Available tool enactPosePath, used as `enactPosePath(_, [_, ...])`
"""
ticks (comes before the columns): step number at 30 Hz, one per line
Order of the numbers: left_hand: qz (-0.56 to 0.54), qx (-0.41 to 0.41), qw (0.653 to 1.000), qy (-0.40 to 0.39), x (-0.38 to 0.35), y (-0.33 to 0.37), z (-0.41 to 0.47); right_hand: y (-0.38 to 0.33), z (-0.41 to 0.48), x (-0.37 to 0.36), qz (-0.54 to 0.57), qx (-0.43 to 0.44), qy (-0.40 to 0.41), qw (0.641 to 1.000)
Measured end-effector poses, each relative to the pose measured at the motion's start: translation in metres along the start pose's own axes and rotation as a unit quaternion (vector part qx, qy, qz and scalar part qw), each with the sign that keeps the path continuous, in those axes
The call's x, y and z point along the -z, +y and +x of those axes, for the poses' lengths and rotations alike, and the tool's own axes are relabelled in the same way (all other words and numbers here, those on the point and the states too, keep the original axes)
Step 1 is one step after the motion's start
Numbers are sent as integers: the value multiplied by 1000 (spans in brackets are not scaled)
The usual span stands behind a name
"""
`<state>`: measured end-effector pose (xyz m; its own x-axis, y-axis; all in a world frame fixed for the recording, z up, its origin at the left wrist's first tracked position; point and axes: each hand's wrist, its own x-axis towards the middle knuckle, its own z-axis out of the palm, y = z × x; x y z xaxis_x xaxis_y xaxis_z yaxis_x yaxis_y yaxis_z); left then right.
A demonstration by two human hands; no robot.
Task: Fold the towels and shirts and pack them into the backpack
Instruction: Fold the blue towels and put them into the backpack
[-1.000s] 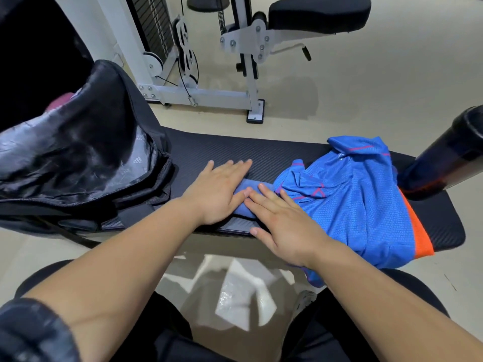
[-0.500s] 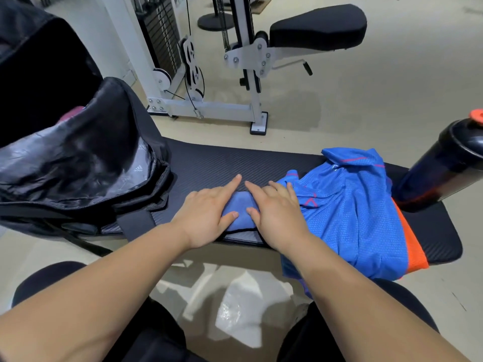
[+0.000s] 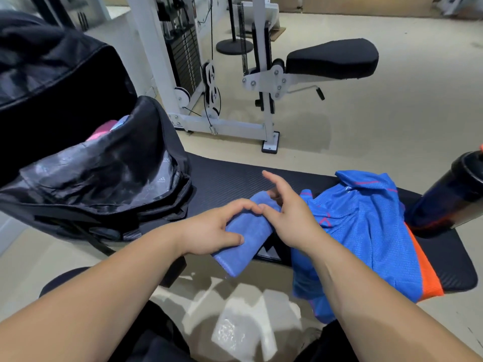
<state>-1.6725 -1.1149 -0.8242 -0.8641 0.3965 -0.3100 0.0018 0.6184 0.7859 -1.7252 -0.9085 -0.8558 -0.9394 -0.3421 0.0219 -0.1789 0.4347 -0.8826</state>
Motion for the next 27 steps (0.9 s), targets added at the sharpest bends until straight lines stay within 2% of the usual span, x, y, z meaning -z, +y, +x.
enactPosePath(5, [11,-10,998,57,33,10,-18,-36,17,-4,-32,32,-16,999])
enactPosePath(9, [165,-20,978,125,92,13,-46,-67,38,-22,-61,62,-31,996])
enactPosePath(12, [266,-23,945,190,144,15,-69,-93,59,-44,-73,76,-36,994])
enactPosePath(15, [351,-17,903,246,196,17,-86,-125,85,-76,-168,124,-76,975])
enactPosePath(19, [441,10,843,308,258,3,-88,-180,111,-128,-281,188,-166,927])
enactPosePath(22, [518,61,787,329,289,-12,-86,-202,123,-159,-367,240,-195,877])
enactPosePath(24, [555,90,757,332,300,-22,-87,-202,128,-167,-389,251,-182,868])
enactPosePath(27, [559,93,751,339,309,-35,-89,-188,129,-161,-404,257,-133,868])
